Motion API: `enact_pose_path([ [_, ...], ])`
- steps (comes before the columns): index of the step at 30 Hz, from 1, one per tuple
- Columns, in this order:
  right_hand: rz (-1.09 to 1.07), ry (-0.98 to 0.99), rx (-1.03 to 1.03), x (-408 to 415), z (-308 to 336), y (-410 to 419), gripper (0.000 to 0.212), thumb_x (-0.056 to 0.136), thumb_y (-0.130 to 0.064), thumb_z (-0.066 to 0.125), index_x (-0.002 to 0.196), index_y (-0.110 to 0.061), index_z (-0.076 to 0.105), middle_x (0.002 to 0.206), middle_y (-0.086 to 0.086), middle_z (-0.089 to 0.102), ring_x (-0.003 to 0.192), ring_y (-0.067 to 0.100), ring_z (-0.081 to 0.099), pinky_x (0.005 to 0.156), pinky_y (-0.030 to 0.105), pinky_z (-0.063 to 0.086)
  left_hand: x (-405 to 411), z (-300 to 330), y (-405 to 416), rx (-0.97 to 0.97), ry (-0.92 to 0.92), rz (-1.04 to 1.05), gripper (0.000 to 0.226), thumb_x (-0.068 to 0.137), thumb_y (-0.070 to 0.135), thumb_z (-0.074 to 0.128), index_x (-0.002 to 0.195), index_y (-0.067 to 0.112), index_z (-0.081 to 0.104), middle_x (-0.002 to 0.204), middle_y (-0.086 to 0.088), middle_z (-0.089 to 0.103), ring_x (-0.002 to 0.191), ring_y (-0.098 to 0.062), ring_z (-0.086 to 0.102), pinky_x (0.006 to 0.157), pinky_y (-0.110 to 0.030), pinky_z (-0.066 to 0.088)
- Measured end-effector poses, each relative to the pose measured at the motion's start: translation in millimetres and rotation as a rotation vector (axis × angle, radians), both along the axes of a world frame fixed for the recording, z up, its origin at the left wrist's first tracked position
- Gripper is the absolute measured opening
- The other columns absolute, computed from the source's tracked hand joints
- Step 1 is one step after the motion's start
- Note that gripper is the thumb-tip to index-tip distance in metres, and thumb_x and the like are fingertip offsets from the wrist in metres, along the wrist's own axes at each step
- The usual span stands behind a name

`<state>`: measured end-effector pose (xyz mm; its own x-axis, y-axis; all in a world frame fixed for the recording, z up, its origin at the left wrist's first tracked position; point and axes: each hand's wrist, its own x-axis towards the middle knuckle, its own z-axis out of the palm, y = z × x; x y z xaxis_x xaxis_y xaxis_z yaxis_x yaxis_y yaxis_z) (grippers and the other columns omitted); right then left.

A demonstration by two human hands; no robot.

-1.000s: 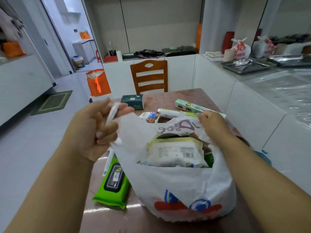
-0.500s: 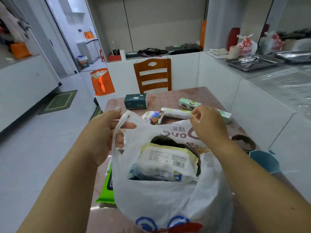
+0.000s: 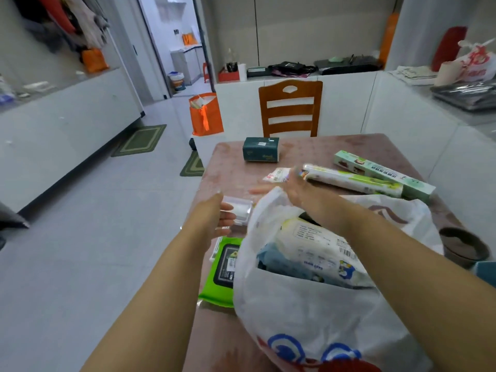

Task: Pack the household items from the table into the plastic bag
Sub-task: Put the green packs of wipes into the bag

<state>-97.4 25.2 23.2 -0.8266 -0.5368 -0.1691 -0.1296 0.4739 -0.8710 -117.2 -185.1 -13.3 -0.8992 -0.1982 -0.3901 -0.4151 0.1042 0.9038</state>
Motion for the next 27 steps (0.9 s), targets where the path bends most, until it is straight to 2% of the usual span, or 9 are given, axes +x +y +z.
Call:
enact_pose_path([
  [2,0.019,-0.135,0.241,7.1,-15.7,-6.1,0.108,0.046,-0.103,0.017,0.098,-0.024,0.07,0.1,-0.016,0.069,0.103,0.011,0.057,0.109,0.04,0.034,-5.8,-8.7,-6.3,-0.004,-0.009,0.015,0.045,0.1,0.04,0.036,0.084,0.006,0.06,0.083,-0.014,0.062,0.069,-0.021,0.058,0.063,-0.032,0.05],
  [4,0.161,-0.286,0.435,16.0,-22.3,-8.3,0.103,0.063,-0.091,0.01,0.107,-0.023,0.073,0.111,-0.011,0.071,0.111,0.011,0.058,0.103,0.029,0.032,-9.8,-24.6,-11.1,-0.035,-0.045,0.005,0.045,0.099,0.043,0.038,0.084,0.007,0.06,0.079,-0.01,0.06,0.069,-0.02,0.055,0.072,-0.034,0.049],
  [7,0.245,-0.328,0.586,21.9,-14.5,-16.7,0.087,0.082,-0.075,0.005,0.117,-0.028,0.069,0.129,-0.012,0.062,0.134,0.013,0.036,0.094,0.025,0.017,-12.5,-47.8,-12.2,-0.111,-0.088,-0.027,0.045,0.096,0.049,0.044,0.088,0.007,0.06,0.083,-0.006,0.058,0.08,-0.023,0.054,0.083,-0.036,0.046],
  [10,0.225,-0.329,0.603,22.2,-11.0,-17.1,0.086,0.083,-0.074,0.005,0.116,-0.029,0.07,0.128,-0.013,0.062,0.139,0.014,0.032,0.093,0.026,0.016,-17.0,-67.2,-11.7,-0.23,-0.092,-0.079,0.054,0.092,0.054,0.047,0.109,0.006,0.061,0.104,-0.012,0.06,0.1,-0.03,0.057,0.09,-0.039,0.045],
  [14,0.178,-0.345,0.578,28.6,-2.1,-14.0,0.079,0.089,-0.069,0.008,0.119,-0.027,0.068,0.139,-0.009,0.054,0.14,0.01,0.027,0.091,0.022,0.015,-17.0,-82.0,-6.8,-0.514,-0.119,-0.161,0.07,0.074,0.064,0.052,0.118,0.01,0.059,0.115,-0.012,0.065,0.104,-0.032,0.059,0.093,-0.038,0.046],
  [17,0.2,-0.335,0.561,30.4,-1.6,-12.8,0.078,0.09,-0.066,0.008,0.12,-0.026,0.068,0.137,-0.012,0.055,0.141,0.007,0.026,0.09,0.017,0.015,-17.6,-88.4,-5.0,-0.579,-0.17,-0.15,0.071,0.083,0.06,0.054,0.131,0.008,0.048,0.126,-0.013,0.059,0.117,-0.034,0.054,0.096,-0.038,0.043],
  [20,0.178,-0.336,0.54,30.0,-3.2,-13.5,0.079,0.089,-0.067,0.009,0.118,-0.025,0.069,0.136,-0.011,0.056,0.141,0.008,0.026,0.08,0.005,0.02,-20.2,-94.9,-7.3,-0.564,-0.251,-0.143,0.066,0.088,0.055,0.051,0.131,0.005,0.05,0.125,-0.015,0.06,0.111,-0.032,0.057,0.085,-0.032,0.042],
  [23,0.17,-0.326,0.527,30.8,-5.5,-13.2,0.083,0.078,-0.077,0.009,0.112,-0.033,0.071,0.132,-0.02,0.057,0.144,0.003,0.008,0.11,0.025,0.009,-21.9,-98.7,-8.7,-0.612,-0.304,-0.179,0.06,0.094,0.052,0.042,0.132,0.006,0.053,0.127,-0.016,0.059,0.113,-0.032,0.056,0.084,-0.033,0.04],
  [27,0.151,-0.321,0.509,31.1,-8.1,-12.5,0.077,0.088,-0.07,0.009,0.114,-0.032,0.071,0.134,-0.018,0.056,0.144,0.001,0.0,0.116,0.038,-0.001,-22.4,-103.1,-11.4,-0.482,-0.332,-0.164,0.058,0.092,0.052,0.048,0.13,0.009,0.054,0.127,-0.014,0.059,0.109,-0.029,0.056,0.091,-0.035,0.04],
])
